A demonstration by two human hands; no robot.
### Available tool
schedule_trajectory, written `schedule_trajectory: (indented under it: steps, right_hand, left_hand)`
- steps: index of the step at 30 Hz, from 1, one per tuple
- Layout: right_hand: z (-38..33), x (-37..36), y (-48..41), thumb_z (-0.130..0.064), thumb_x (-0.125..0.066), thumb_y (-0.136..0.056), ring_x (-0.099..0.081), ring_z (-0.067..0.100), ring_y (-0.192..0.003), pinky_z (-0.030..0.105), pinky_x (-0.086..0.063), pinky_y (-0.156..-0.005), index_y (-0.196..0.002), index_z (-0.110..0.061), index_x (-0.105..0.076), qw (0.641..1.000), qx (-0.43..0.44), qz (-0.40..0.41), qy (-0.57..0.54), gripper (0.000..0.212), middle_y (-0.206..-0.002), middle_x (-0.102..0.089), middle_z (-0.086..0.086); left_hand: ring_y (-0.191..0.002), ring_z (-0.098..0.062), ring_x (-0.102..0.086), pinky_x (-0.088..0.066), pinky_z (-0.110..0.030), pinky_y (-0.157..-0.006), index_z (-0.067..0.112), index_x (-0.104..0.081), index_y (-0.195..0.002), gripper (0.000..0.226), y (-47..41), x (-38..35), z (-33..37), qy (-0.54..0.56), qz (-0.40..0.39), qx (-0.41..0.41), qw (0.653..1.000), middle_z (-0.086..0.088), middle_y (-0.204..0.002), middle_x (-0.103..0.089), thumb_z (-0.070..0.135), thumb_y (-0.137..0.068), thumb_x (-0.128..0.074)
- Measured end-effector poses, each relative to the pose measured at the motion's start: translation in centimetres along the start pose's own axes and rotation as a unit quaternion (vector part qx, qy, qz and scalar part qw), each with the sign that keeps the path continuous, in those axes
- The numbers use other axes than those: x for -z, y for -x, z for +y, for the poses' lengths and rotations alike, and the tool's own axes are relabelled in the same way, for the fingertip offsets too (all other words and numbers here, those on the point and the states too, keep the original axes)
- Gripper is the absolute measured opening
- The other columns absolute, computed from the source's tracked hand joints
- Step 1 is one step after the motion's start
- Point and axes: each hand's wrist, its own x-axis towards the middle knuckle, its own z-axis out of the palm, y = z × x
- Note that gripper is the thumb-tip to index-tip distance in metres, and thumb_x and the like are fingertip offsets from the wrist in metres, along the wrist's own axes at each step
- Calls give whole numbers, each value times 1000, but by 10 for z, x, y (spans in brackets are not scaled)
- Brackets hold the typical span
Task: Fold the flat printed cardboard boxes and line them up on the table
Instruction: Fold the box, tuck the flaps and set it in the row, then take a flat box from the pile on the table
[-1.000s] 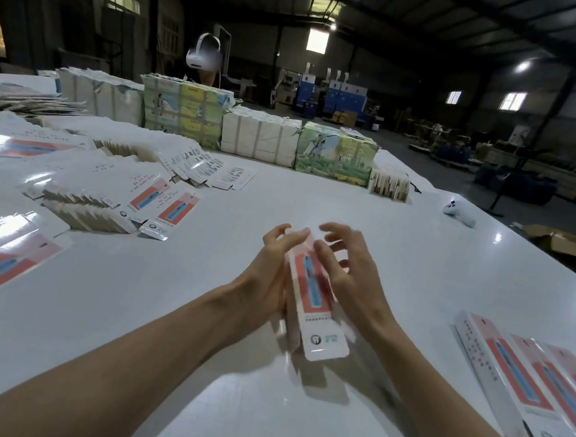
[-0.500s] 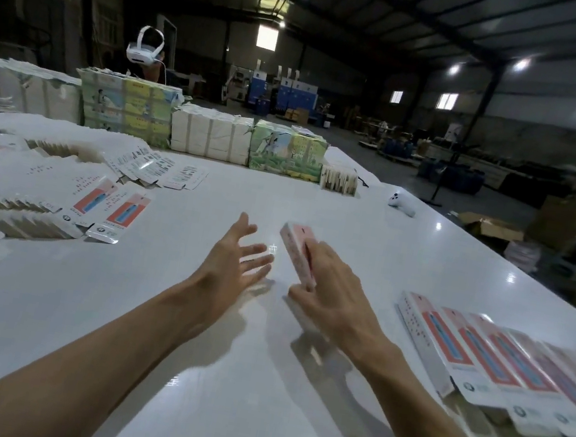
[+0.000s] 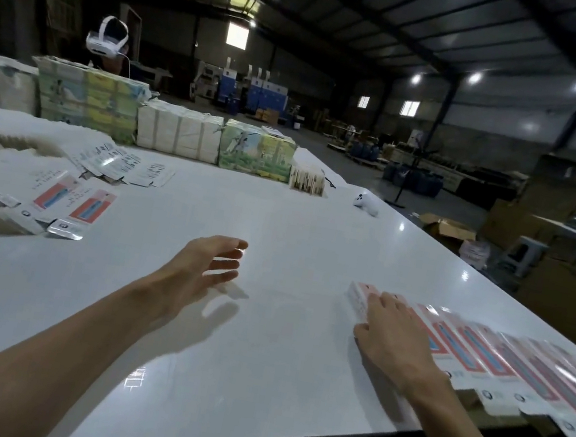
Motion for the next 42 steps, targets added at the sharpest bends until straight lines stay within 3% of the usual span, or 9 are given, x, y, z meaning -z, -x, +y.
schedule_trajectory:
  steps: [7,12,19,23,28,31,35,37,42]
  right_hand:
    - [22,4,5,-34,-58,-103,-41,24,-143,44,-35,-122,-152,-19,-36,998,-24,14,50,56,-155,-41,4]
    - [-42,11,-17,-38,-53,-106,-30,21,-152,44,-38,-118,-157,-21,-34,994,85,49,-42,58,-166,-29,1]
    - [-163,-11,-47,-32,-46,-105,-65,20,-83,36,-53,-72,-110,-23,-62,965,221,39,-134,19,-94,-72,-3]
    - [-181,-38,-46,-35,-44,-103,-63,22,-77,36,-49,-68,-106,-26,-56,951,275,41,-139,16,-79,-64,-7]
    - [-173,-48,-55,-34,-51,-101,-57,10,-69,26,-37,-58,-106,-31,-61,937,289,30,-191,12,-71,-61,-13]
    - [-174,-47,-56,-31,-53,-100,-56,7,-69,28,-38,-61,-100,-31,-64,934,282,16,-219,11,-70,-61,-14]
    - [-173,-46,-56,-29,-54,-99,-56,5,-69,26,-39,-61,-97,-32,-66,932,279,10,-230,12,-72,-62,-15]
    - [-172,-46,-56,-28,-54,-99,-58,6,-70,28,-43,-63,-97,-32,-66,931,279,7,-235,13,-73,-63,-15]
    - [-172,-49,-57,-28,-54,-99,-59,6,-72,29,-45,-64,-94,-34,-65,932,275,3,-237,13,-76,-64,-17]
  left_hand:
    - [-95,-20,-70,-59,-22,-84,7,-76,-118,23,5,-5,5,-44,8,18,999,-8,-108,-70,12,-106,-57]
    - [-91,-21,-70,-56,-34,-99,7,-75,-117,23,5,-5,3,-67,5,13,998,-8,-102,-69,10,-106,-55]
    - [-74,-14,-67,-57,-28,-69,20,-76,-107,27,2,9,10,-226,94,-40,969,-2,-90,-75,9,-101,-53]
    - [-89,-20,-72,-63,-40,-85,21,-72,-117,21,4,36,35,-396,142,-19,907,-4,-106,-75,20,-102,-57]
    - [-115,-28,-65,-49,-34,-92,11,-69,-126,28,31,103,86,-638,195,63,743,-10,-129,-70,19,-101,-59]
    - [-112,-28,-64,-51,-37,-89,9,-59,-135,47,66,145,112,-691,249,167,658,-11,-128,-66,31,-96,-73]
    - [-134,-37,-48,-46,-46,-107,10,-49,-142,81,112,189,128,-728,314,281,541,-17,-145,-51,48,-82,-86]
    - [-134,-38,-48,-47,-46,-107,11,-51,-138,83,125,204,130,-729,316,317,519,-17,-144,-50,52,-77,-89]
    - [-113,-30,-62,-54,-39,-94,9,-59,-118,73,137,225,132,-728,308,310,528,-9,-124,-66,58,-74,-89]
